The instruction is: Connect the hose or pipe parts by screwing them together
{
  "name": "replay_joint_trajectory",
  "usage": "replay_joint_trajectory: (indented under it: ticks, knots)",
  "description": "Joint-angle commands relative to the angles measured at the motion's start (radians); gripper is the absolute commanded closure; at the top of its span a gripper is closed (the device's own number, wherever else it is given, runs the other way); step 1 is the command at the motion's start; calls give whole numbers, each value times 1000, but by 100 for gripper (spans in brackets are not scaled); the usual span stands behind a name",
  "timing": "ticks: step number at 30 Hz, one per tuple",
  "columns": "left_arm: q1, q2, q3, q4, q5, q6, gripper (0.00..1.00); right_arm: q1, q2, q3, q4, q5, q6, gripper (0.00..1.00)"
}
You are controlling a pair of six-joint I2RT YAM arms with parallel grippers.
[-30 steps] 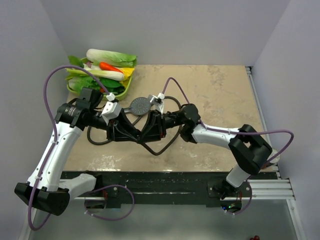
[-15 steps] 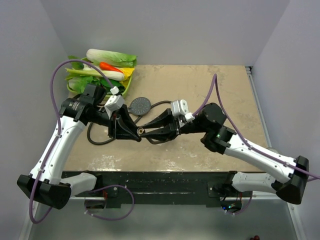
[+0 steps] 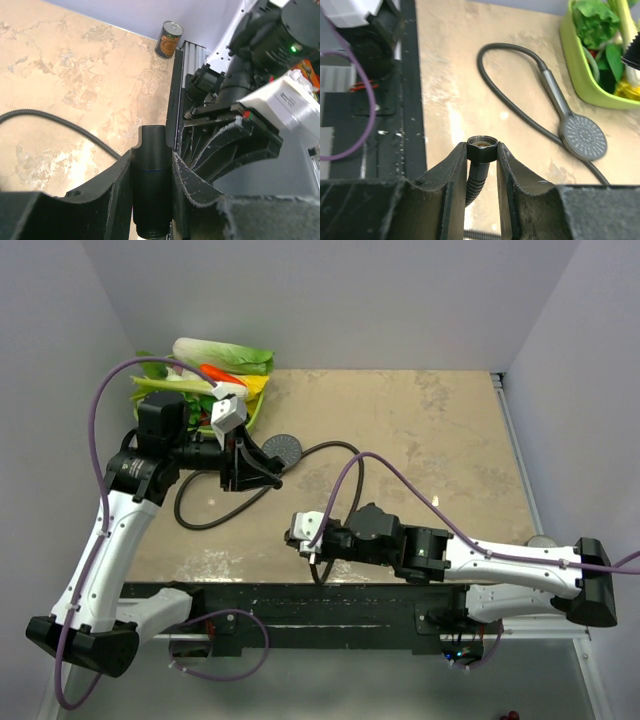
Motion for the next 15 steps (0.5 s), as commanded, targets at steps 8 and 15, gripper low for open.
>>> replay_joint_trajectory:
  ticks: [8,15]
  knots:
    - [0,-90,-139,117,-60,-249,100,75,22,-28,300,422,-117,100]
    - [0,-121,-205,243,-52,-360,100,89,70,-20,376,413,-116,100]
